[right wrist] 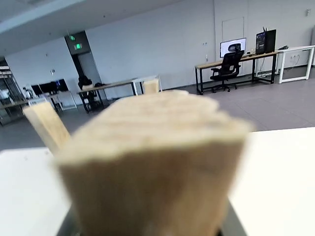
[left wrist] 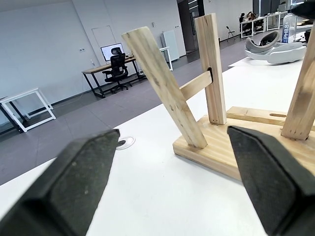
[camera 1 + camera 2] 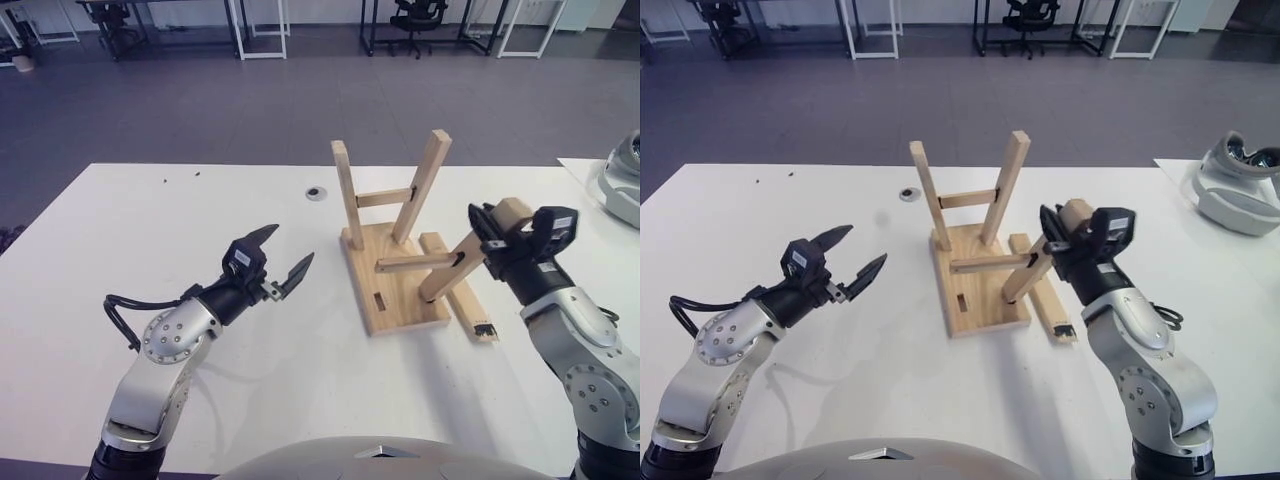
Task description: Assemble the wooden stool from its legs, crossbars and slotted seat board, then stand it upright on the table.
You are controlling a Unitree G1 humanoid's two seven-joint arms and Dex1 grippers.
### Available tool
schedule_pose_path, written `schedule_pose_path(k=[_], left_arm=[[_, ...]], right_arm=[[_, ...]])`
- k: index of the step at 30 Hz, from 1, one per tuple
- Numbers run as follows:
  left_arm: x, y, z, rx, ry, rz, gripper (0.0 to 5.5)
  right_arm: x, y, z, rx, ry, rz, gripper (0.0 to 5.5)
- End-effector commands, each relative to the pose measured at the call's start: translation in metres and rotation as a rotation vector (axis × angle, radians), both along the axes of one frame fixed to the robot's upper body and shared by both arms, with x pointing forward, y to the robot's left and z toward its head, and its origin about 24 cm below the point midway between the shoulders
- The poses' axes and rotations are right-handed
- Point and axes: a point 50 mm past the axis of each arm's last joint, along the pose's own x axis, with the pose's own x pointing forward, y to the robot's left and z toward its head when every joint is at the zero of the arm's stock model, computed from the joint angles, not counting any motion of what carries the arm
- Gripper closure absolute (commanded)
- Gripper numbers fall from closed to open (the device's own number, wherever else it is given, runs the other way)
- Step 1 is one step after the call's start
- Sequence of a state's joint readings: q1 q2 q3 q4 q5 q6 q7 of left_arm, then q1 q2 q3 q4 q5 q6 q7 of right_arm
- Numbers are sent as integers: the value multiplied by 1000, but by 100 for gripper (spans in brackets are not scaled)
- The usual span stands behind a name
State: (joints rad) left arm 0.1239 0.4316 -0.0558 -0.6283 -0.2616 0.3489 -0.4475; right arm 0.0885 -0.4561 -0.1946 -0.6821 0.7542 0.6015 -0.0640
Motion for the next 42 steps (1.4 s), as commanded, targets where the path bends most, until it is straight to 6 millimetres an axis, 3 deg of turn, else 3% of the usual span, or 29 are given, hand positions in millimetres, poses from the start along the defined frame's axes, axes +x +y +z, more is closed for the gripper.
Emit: schedule_pose_path(k=[1,4,10,16,18,20,22,24,27,30,33,35,36,42], left_arm=[[2,-1,0,28,-6,-2,149],[4,-1,0,37,-8,-8,149],[6,-2,-1,36,-19,5,149],[9,2,-6,36,-18,36,149],[10,3,-7,35,-21,46,149],[12,4,-8,31,-23,55,149],[14,4,-10,27,-23,57,149],[15,4,-11,25,-26,65,149],[17,5,-9,26,-37,76,149],[19,6,-8,32,-40,92,149],[21,7,-7,44,-39,93,149],[23,7,-7,49,-38,80,149],[23,7,-6,50,-38,75,149],[23,4,-5,42,-44,72,149]], right_arm=[[-12,-5,-61,-123,283,28,445],[-9,-7,-63,-105,260,43,443],[9,-3,-12,-16,9,129,443],[17,-4,44,-47,-240,216,322],[15,-2,71,-41,-335,282,279],[14,-11,112,30,-475,323,237],[22,-30,128,93,-495,249,202],[40,-45,106,76,-348,141,166],[51,-50,32,15,5,67,160],[39,-49,-42,-131,292,59,160],[28,-48,-84,-157,434,59,160],[25,-45,-87,-125,410,55,160],[27,-44,-80,-91,353,49,160],[47,-43,5,178,-108,45,160]])
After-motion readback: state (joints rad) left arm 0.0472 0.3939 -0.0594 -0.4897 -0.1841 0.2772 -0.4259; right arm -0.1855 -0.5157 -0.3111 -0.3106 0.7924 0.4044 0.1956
